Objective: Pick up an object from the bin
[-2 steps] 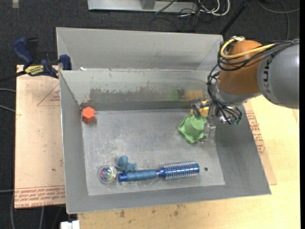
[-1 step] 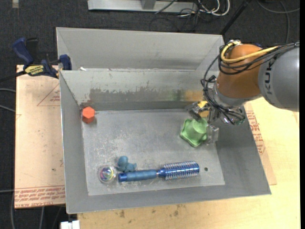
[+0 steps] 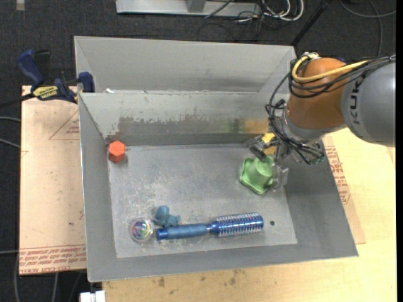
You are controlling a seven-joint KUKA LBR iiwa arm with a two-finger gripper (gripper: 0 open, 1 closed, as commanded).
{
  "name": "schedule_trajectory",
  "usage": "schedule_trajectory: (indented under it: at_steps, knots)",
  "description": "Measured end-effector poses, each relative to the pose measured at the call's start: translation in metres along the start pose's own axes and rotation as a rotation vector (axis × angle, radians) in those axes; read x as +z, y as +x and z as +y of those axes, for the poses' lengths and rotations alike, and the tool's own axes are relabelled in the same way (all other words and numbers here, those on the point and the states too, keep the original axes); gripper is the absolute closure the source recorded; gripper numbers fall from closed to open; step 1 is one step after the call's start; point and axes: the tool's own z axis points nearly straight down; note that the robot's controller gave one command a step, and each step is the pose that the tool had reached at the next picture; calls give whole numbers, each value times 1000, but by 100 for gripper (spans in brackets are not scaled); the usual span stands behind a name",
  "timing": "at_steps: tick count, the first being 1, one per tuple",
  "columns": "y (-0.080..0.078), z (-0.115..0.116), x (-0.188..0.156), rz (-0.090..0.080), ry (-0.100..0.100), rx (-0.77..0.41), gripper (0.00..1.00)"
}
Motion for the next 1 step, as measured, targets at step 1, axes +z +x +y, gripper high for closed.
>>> schedule_trajectory:
  at_steps: [1]
  knots:
    - [-12,3,-138,18,-10,-9,100]
